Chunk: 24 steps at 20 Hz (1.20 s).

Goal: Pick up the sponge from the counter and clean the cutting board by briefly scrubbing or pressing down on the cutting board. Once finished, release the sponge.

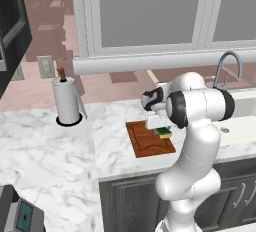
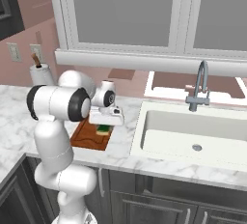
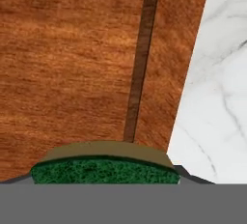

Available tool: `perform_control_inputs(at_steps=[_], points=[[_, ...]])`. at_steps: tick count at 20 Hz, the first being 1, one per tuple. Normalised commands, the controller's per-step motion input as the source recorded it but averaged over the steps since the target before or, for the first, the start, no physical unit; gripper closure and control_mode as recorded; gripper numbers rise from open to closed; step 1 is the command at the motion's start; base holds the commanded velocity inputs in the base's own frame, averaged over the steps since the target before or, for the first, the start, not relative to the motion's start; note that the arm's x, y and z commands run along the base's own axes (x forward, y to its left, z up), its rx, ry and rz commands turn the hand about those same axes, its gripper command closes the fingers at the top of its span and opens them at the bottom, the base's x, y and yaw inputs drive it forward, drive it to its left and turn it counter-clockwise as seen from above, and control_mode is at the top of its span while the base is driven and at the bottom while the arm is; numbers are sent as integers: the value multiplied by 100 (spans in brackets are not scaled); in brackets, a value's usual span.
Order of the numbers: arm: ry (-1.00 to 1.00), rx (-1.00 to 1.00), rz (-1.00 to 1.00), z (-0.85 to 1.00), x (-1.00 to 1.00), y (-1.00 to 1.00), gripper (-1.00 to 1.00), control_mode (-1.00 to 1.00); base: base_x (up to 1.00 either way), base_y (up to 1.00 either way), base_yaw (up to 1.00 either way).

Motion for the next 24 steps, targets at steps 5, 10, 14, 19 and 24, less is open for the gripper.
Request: perform_control_inputs(at_steps=[5,10,14,19,24], points=[[-8,0,0,-7,44,0,100,-100,0,0,0],[-20,0,0,-34,3,4,100,-100,0,0,0],[-18,1,0,-93,-1,5,100,-100,0,0,0],[-6,1,0,-55,4,19,100,-100,0,0,0],[-1,0,0,0,15,55,100,-100,0,0,0]])
